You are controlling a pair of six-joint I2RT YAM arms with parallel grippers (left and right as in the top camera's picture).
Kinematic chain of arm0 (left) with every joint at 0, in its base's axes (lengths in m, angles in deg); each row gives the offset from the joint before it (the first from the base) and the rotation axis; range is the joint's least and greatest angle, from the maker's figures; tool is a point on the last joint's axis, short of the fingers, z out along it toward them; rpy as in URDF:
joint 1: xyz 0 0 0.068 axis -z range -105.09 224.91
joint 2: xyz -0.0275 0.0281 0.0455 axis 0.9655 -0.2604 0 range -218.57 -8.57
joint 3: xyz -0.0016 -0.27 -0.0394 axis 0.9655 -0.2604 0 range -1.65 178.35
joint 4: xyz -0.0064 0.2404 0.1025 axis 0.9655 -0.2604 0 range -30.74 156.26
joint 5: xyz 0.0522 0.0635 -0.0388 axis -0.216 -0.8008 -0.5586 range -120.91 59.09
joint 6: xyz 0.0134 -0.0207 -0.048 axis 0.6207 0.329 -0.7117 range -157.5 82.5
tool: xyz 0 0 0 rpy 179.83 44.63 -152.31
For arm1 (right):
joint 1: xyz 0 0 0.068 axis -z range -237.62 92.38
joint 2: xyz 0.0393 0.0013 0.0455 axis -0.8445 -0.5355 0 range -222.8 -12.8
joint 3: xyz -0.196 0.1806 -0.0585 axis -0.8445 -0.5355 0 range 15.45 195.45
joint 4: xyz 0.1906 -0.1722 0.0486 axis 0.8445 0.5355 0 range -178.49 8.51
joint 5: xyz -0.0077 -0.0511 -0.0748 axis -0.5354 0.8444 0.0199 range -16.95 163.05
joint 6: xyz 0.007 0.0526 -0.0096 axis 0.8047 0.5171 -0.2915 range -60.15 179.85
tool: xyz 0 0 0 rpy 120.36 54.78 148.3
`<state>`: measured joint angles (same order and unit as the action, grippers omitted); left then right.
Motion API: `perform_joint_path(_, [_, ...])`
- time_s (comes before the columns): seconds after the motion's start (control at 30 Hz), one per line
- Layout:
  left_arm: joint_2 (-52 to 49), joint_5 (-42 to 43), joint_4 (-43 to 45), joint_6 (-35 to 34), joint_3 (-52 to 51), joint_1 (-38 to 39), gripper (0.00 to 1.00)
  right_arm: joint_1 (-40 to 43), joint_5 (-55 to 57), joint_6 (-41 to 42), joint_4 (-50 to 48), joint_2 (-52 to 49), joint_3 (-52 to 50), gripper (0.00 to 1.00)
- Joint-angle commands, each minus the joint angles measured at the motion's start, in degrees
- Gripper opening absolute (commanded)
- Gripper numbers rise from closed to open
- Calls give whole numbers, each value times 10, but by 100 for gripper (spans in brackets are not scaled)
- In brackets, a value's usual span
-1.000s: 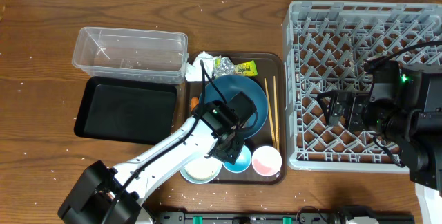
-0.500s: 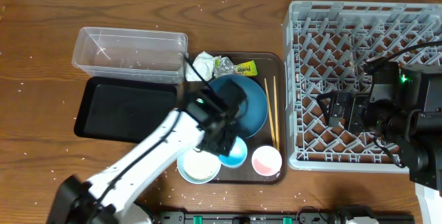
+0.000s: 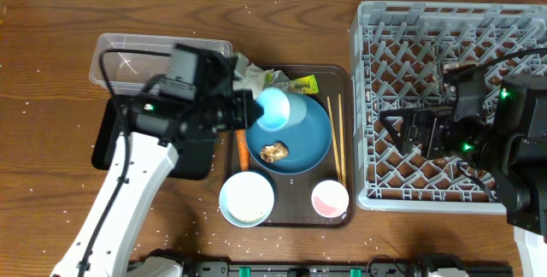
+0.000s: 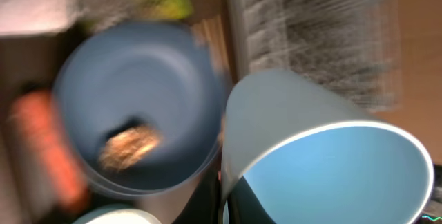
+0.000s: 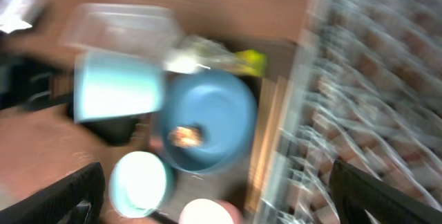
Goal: Sort waste into correct bins and load items into the dishwasher rack
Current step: 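Lift light-blue cup with left gripper and pass it to right gripper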
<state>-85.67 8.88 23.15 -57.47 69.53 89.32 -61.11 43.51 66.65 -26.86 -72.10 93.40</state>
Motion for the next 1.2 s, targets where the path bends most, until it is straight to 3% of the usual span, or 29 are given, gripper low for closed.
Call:
perform_joint_path(0.0, [-1, 208, 48, -62, 11, -22, 6, -2, -206, -45, -35, 0, 10, 97])
perform_joint_path(0.13, [-1, 313, 132, -128, 11, -22, 6, -16, -320, -81, -94, 0, 10, 97])
perform_joint_path(0.37, [0, 422, 242, -252, 11, -21, 6, -26, -329, -82, -149, 0, 10, 99])
perform_joint_path(0.73, [0, 452, 254, -325, 11, -5, 6, -51, -328, -82, -213, -13, 10, 99])
perform_joint_path(1.17, [0, 448, 288, -335, 11, 8, 6, -99, -350, -82, -220, -61, 10, 92])
